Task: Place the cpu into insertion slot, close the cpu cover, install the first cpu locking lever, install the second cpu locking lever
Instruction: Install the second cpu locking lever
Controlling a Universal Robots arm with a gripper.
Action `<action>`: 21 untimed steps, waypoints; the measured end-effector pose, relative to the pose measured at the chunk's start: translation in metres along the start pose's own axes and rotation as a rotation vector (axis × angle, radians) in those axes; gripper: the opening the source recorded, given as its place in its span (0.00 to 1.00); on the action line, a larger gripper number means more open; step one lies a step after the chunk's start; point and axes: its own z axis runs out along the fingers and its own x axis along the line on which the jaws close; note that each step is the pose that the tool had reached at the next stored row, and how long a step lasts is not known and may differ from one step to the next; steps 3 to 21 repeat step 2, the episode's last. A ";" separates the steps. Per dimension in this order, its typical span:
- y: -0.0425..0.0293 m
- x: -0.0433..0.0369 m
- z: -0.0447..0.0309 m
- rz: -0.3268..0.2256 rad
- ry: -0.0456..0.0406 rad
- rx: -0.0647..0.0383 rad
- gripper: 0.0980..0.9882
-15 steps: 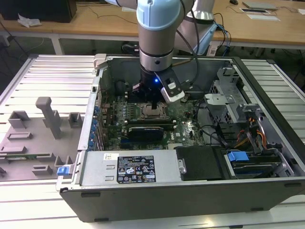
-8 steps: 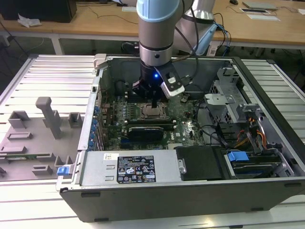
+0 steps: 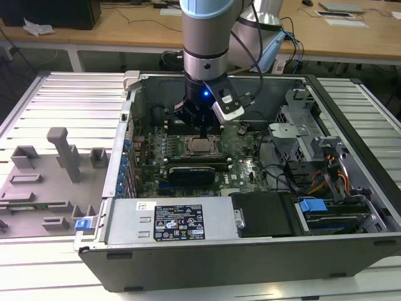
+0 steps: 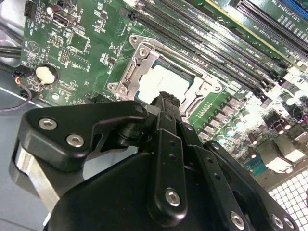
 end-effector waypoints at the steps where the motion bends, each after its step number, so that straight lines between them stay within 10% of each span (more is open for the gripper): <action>1: 0.0000 0.0000 0.0000 0.000 0.0000 0.000 0.01; 21: 0.0000 0.0000 0.0000 0.000 0.0000 0.000 0.01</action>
